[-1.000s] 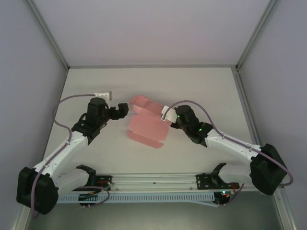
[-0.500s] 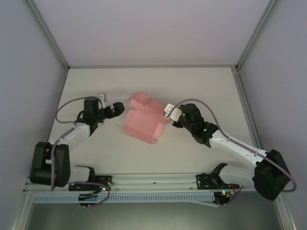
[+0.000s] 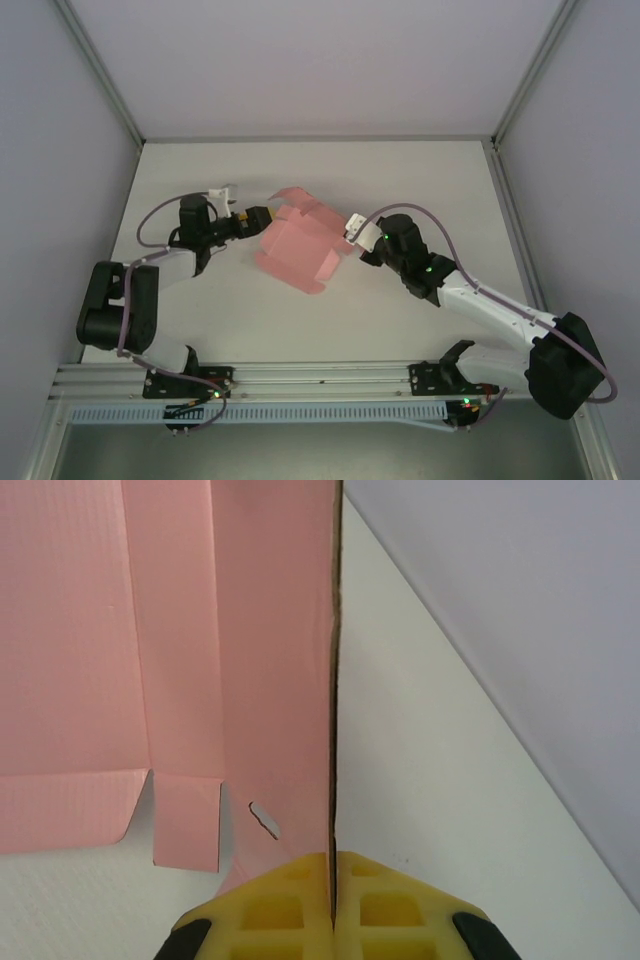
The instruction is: Assemble paper box
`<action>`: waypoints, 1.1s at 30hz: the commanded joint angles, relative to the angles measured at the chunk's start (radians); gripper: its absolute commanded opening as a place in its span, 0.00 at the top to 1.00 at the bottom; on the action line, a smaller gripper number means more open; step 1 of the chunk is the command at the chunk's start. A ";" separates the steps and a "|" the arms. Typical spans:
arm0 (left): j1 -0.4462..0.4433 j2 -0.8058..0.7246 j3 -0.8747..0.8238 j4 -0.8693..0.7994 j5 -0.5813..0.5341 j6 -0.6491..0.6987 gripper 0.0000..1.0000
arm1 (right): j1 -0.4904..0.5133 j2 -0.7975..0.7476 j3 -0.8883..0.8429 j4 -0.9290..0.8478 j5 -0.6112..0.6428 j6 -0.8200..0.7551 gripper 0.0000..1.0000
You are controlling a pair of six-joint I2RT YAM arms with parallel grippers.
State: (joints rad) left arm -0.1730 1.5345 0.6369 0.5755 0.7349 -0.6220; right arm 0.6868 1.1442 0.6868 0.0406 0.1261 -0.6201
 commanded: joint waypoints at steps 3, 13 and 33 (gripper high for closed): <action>-0.031 0.027 0.015 0.026 0.069 0.050 0.00 | -0.003 -0.008 0.008 0.012 -0.039 0.028 1.00; -0.175 0.052 0.102 -0.219 -0.228 0.195 0.00 | -0.010 0.000 0.019 -0.014 -0.084 0.036 1.00; -0.310 -0.157 0.025 -0.482 -0.513 0.182 0.00 | -0.031 0.075 0.148 -0.285 -0.038 -0.057 1.00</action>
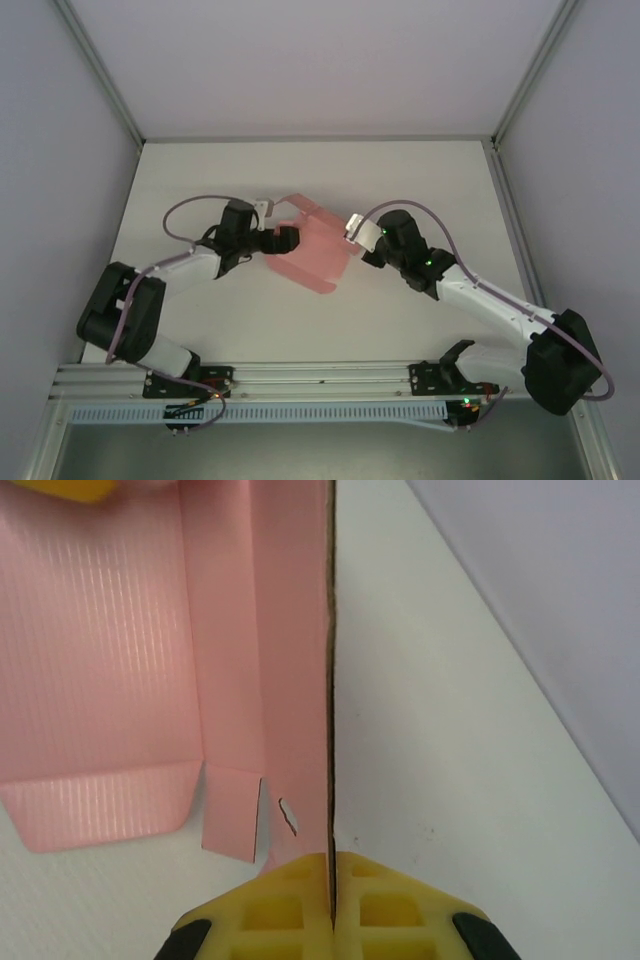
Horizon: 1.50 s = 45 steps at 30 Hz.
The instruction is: Assemble paper box
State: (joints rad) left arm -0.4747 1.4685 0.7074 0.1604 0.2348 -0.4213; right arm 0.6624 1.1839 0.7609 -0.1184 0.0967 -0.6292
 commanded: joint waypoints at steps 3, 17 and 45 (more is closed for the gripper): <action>-0.008 -0.197 -0.088 -0.118 -0.018 -0.028 0.00 | -0.009 0.088 0.117 -0.180 0.010 -0.075 1.00; 0.008 -0.338 -0.073 -0.223 -0.124 -0.043 0.00 | -0.002 0.250 0.079 0.089 0.284 -0.283 0.99; 0.228 0.165 0.167 0.041 0.042 0.038 0.00 | 0.111 0.311 -0.231 0.853 0.497 -0.569 1.00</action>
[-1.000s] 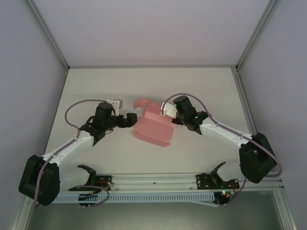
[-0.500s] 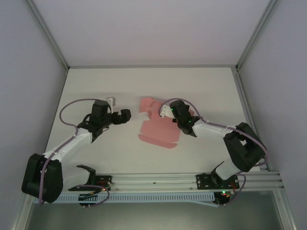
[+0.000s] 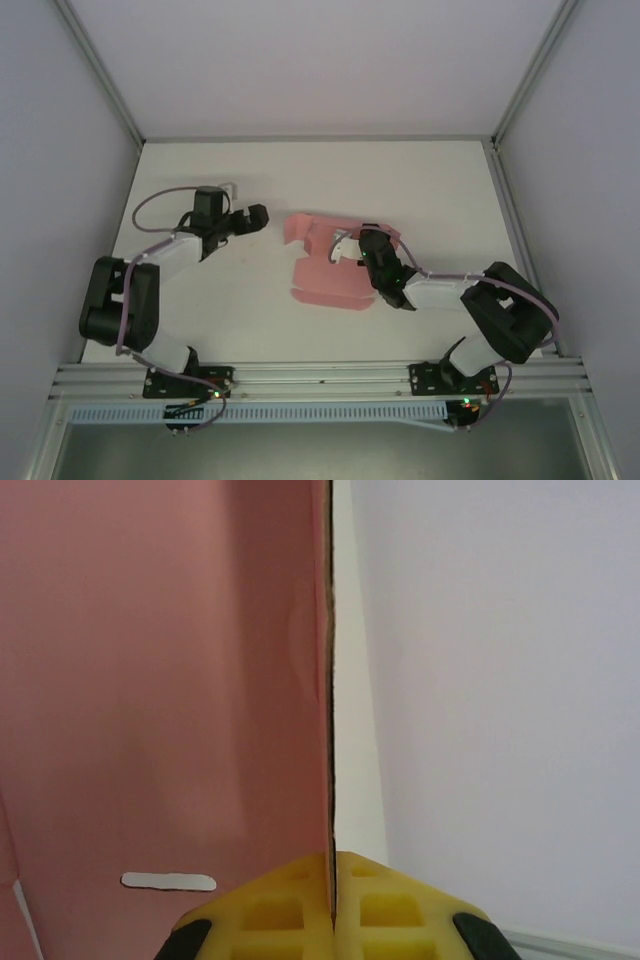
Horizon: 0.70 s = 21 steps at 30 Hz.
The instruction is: Assemble paper box
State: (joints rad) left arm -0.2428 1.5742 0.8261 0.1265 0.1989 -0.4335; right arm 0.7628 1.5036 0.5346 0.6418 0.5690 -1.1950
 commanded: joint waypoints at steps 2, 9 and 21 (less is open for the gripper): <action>-0.019 0.112 0.086 0.085 0.123 0.090 0.00 | 0.012 -0.009 0.003 0.079 0.025 0.015 1.00; -0.053 0.186 0.112 0.146 0.243 0.163 0.00 | 0.018 -0.019 0.004 0.060 0.025 0.029 1.00; -0.138 0.143 0.042 0.171 0.278 0.298 0.02 | 0.017 -0.023 0.017 -0.012 0.043 0.067 1.00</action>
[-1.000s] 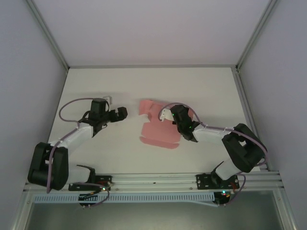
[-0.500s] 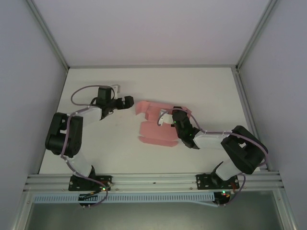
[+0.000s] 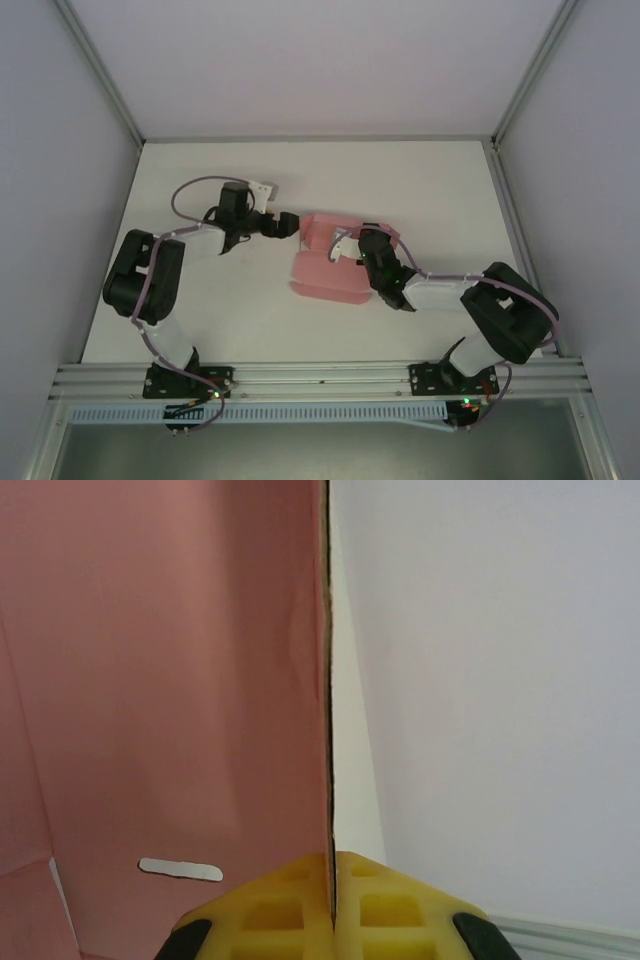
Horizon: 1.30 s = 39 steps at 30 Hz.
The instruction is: Assemble paper box
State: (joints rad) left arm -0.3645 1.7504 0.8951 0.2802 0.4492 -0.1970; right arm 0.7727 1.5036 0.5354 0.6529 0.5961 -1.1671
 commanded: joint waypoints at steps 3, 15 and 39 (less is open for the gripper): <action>-0.035 -0.058 -0.072 0.046 0.025 0.076 0.02 | 0.009 -0.037 0.020 -0.061 0.014 0.050 1.00; -0.089 -0.094 -0.184 0.203 0.051 0.122 0.13 | 0.057 -0.028 -0.007 -0.043 0.076 -0.001 1.00; -0.188 -0.112 -0.287 0.396 -0.027 0.176 0.29 | 0.153 0.065 -0.050 0.168 0.189 -0.092 1.00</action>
State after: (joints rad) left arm -0.5449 1.6146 0.5743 0.6693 0.4595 -0.0559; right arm 0.9104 1.5723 0.4728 0.8040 0.7837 -1.2579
